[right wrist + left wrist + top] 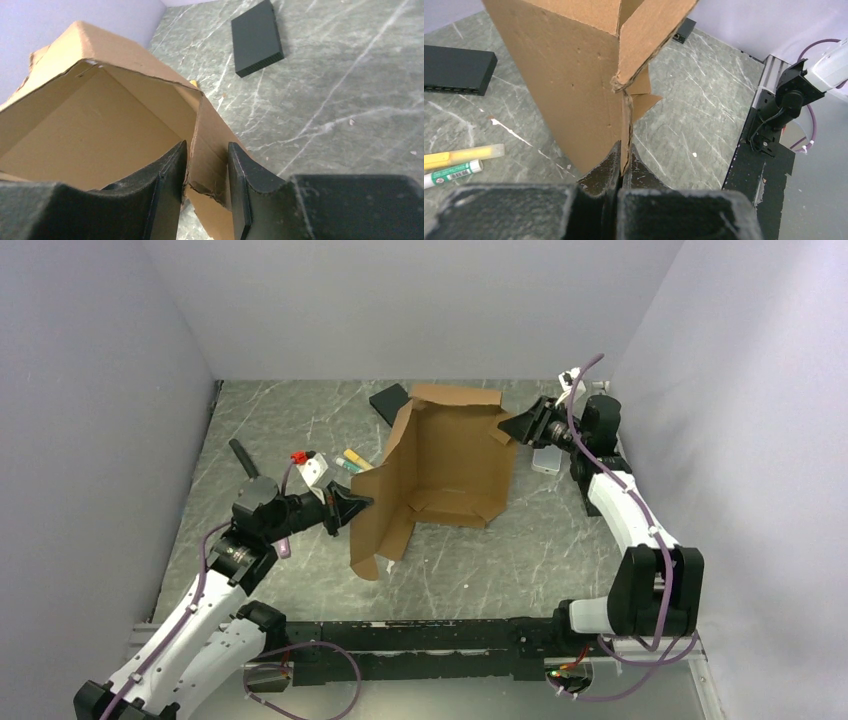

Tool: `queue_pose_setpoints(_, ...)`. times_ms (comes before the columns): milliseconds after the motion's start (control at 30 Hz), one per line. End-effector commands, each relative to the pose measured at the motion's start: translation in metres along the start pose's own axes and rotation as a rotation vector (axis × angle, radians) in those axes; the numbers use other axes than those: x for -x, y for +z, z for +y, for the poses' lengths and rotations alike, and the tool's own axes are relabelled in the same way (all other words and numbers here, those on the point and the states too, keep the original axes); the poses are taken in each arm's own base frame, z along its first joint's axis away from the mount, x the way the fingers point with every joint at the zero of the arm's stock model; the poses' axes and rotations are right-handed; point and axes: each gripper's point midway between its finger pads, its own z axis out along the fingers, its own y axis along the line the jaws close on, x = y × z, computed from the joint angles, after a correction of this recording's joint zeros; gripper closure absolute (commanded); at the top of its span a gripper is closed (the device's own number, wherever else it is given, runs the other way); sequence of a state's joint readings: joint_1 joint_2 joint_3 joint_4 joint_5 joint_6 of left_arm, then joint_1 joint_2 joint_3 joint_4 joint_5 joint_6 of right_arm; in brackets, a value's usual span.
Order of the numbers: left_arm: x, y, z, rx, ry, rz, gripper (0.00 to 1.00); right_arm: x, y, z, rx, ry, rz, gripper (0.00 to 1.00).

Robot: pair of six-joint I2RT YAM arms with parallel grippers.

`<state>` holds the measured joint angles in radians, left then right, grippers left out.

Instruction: Fold the paper box

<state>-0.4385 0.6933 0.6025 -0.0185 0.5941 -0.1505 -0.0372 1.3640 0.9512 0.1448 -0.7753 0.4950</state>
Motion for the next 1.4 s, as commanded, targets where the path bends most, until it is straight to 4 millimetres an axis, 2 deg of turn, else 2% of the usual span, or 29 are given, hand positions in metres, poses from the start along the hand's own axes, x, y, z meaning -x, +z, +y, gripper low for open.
queue_pose_setpoints(0, 0.006, 0.003, -0.011, -0.067, 0.011, -0.001, 1.0, 0.009, -0.002, 0.032, 0.034, -0.132, -0.037, 0.61)
queue_pose_setpoints(267, 0.014, 0.006, -0.018, -0.113, 0.04, -0.025, 1.0, 0.005, 0.001, 0.018, -0.028, -0.129, -0.056, 0.61)
queue_pose_setpoints(500, 0.015, 0.009, -0.028, -0.192, 0.043, -0.019, 1.0, -0.012, 0.003, 0.017, -0.004, -0.149, -0.038, 0.58)
queue_pose_setpoints(667, 0.006, 0.008, -0.017, -0.121, 0.018, 0.014, 1.0, -0.017, -0.004, 0.034, 0.081, -0.183, -0.036, 0.56)
queue_pose_setpoints(800, -0.005, 0.002, 0.002, 0.022, -0.027, 0.032, 1.0, -0.015, -0.006, 0.028, 0.052, -0.193, -0.053, 0.55)
queue_pose_setpoints(933, -0.01, -0.003, 0.013, 0.108, -0.078, 0.017, 1.0, -0.014, -0.007, 0.018, 0.008, -0.184, -0.067, 0.58)
queue_pose_setpoints(1100, -0.019, -0.002, 0.024, 0.17, -0.14, -0.002, 1.0, -0.014, -0.009, 0.015, -0.01, -0.194, -0.079, 0.72)
queue_pose_setpoints(1233, -0.022, 0.003, 0.028, 0.181, -0.162, -0.016, 1.0, -0.015, -0.009, 0.014, -0.012, -0.198, -0.082, 0.77)
queue_pose_setpoints(1367, -0.025, 0.004, 0.032, 0.194, -0.171, -0.018, 0.85, -0.016, -0.009, 0.014, -0.011, -0.202, -0.082, 0.8)
